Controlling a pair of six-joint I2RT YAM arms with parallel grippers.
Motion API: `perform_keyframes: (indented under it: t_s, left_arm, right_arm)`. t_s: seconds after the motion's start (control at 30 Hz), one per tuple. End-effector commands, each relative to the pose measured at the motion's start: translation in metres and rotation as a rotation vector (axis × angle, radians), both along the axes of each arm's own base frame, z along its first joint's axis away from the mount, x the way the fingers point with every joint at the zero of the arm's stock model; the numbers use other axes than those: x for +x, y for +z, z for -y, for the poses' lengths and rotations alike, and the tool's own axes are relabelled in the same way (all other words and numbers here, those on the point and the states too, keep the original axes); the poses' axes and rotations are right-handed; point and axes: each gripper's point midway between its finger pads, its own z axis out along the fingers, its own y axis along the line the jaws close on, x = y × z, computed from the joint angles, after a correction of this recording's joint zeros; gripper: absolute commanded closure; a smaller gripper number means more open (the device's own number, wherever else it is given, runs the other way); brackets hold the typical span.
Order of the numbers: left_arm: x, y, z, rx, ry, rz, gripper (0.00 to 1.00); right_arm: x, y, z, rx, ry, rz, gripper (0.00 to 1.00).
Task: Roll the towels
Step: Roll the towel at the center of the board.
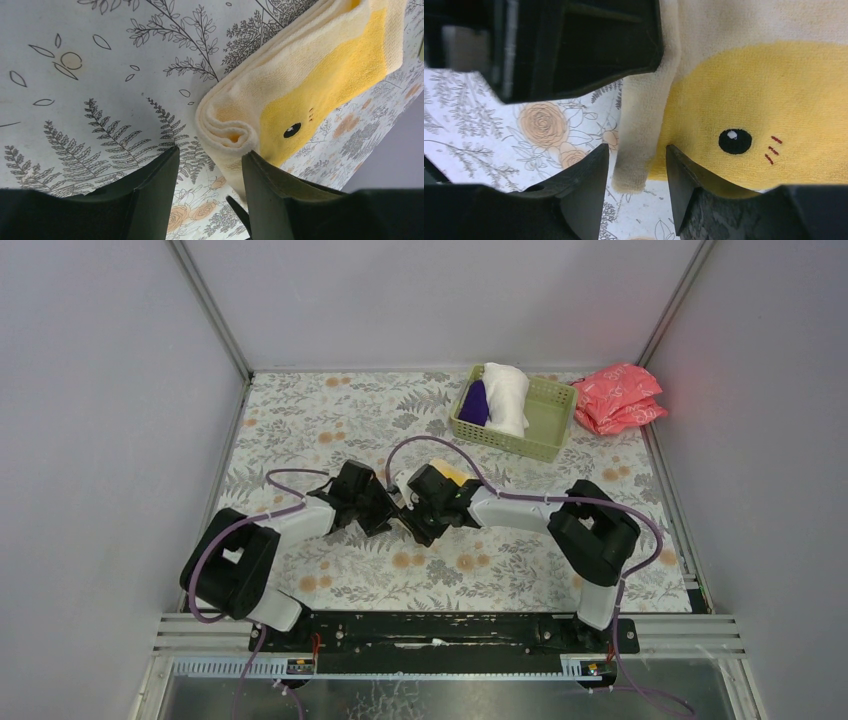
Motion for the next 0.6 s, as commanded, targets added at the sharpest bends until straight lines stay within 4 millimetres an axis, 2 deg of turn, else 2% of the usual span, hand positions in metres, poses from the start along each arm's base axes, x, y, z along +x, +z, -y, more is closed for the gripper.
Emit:
perform_keyframes:
  t_s: [0.0,0.13,0.2,0.33,0.4,0.5,0.57]
  left_arm:
    - [-0.037,-0.048,-0.033,0.174,-0.007,-0.153,0.50]
    - [-0.038,-0.049,-0.033,0.175,-0.008,-0.155,0.50]
    - [-0.039,-0.049,-0.034,0.172,-0.002,-0.156,0.50]
    - [-0.041,-0.040,-0.035,0.145,0.027,-0.127,0.47]
    - [-0.040,-0.032,-0.034,0.126,0.036,-0.099,0.43]
    - [-0.039,-0.020,-0.032,0.087,0.046,-0.065,0.37]
    - [-0.040,-0.016,-0.031,0.067,0.056,-0.058,0.36]
  right_arm:
    - [0.008,-0.010,0.003,-0.049,0.013,0.023,0.47]
    - [0.003,-0.025,0.007,-0.074,0.013,-0.006,0.55]
    - [-0.009,-0.029,0.001,-0.042,0.036,-0.071,0.61]
    - [-0.035,-0.023,-0.021,0.093,0.080,-0.235,0.80]
    - [-0.042,-0.020,-0.028,0.156,0.072,-0.312,0.91]
    - [-0.048,-0.011,-0.034,0.269,0.043,-0.448,0.98]
    - [-0.044,-0.005,-0.034,0.347,0.006,-0.518,1.00]
